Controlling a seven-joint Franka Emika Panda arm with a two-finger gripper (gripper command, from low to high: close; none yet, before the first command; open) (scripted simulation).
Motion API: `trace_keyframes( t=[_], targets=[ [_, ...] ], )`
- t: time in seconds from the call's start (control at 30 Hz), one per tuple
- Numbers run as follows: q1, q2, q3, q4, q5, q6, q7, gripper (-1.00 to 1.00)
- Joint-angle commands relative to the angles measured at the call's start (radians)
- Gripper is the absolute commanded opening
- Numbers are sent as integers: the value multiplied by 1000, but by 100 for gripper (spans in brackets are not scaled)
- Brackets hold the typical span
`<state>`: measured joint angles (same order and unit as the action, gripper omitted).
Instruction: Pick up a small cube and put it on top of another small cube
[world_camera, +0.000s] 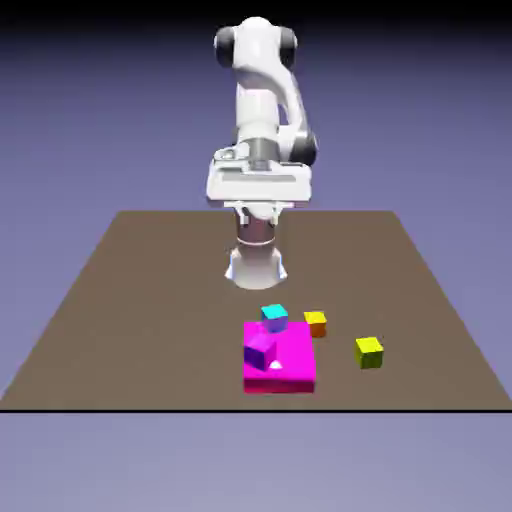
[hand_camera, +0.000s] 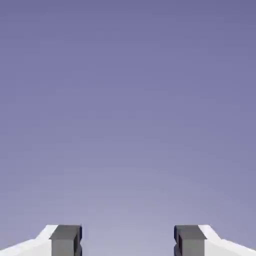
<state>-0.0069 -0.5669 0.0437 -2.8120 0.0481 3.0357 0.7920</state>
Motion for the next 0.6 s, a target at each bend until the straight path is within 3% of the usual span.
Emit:
trace_keyframes(
  t=[0.0,0.57],
  targets=[
    [-16,3,36,-2,40,-1,42,0],
    [-282,46,652,-30,719,-19,761,0]
  ],
)
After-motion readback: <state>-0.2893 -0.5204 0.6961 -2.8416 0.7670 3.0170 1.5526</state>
